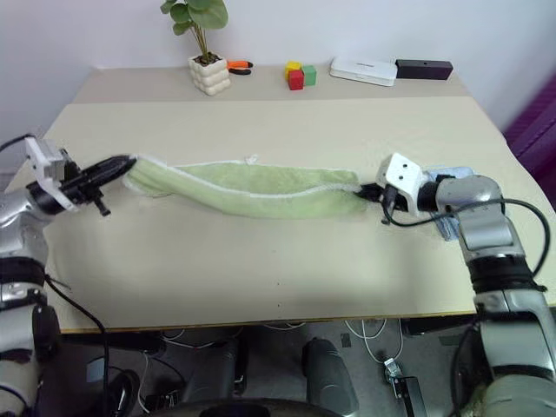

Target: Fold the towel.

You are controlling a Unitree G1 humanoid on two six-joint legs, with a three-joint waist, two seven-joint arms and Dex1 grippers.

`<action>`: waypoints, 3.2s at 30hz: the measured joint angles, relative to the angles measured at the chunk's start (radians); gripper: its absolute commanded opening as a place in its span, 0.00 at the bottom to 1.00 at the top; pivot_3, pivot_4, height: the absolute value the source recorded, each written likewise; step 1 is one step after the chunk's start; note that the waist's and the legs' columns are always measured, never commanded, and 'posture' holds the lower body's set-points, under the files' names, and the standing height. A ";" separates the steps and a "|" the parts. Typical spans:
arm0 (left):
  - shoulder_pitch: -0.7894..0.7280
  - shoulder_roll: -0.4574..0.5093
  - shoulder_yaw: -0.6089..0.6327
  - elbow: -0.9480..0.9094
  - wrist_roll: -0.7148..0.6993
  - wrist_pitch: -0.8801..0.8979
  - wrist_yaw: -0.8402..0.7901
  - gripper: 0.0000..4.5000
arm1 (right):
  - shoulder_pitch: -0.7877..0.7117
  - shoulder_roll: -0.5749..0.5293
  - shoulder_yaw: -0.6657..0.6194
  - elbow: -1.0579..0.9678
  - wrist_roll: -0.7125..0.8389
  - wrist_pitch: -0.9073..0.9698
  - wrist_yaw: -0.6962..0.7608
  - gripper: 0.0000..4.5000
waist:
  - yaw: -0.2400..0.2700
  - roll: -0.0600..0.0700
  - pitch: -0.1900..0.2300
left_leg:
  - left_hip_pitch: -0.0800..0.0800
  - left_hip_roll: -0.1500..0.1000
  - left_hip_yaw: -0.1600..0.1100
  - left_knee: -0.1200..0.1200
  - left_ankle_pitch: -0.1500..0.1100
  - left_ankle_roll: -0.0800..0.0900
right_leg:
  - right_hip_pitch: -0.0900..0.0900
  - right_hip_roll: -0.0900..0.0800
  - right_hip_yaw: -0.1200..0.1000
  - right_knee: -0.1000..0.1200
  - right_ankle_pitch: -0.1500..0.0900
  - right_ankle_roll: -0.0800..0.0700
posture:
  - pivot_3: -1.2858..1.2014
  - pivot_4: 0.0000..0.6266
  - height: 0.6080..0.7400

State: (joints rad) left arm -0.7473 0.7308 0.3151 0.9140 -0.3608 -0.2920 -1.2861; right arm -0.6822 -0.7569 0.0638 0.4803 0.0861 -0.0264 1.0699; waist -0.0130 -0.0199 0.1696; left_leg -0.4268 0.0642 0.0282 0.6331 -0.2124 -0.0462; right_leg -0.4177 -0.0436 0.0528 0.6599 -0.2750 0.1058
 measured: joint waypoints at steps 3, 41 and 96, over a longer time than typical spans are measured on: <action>-0.183 -0.011 -0.012 0.142 0.049 -0.070 0.109 0.00 | -0.179 0.044 0.013 0.171 -0.090 -0.082 -0.149 0.01 | 0.001 0.000 0.000 | -0.001 0.000 0.000 0.000 0.000 0.000 | -0.001 0.000 0.000 0.000 0.000 0.000 | 0.52 0.24 1.00; 0.405 0.173 0.004 -0.176 -0.209 0.167 -0.325 0.00 | 0.584 -0.222 -0.238 -0.620 0.304 0.163 0.155 0.01 | 0.002 0.000 0.000 | 0.001 0.001 0.002 -0.001 0.000 0.000 | -0.001 -0.001 0.001 0.002 -0.001 -0.001 | 0.52 0.24 1.00; 0.059 -0.016 0.011 0.224 0.046 -0.106 -0.106 0.00 | 0.243 -0.048 -0.040 -0.150 -0.002 -0.102 -0.029 0.01 | 0.000 -0.001 -0.001 | 0.001 0.001 0.002 -0.001 0.000 0.000 | -0.001 -0.001 0.001 0.003 -0.001 -0.001 | 0.52 0.24 1.00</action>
State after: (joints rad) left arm -0.6886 0.7149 0.3261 1.1382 -0.3146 -0.3977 -1.3923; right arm -0.4393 -0.8047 0.0240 0.3300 0.0844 -0.1283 1.0405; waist -0.0128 -0.0208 0.1686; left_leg -0.4256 0.0647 0.0302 0.6323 -0.2123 -0.0464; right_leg -0.4186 -0.0441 0.0533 0.6629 -0.2760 0.1050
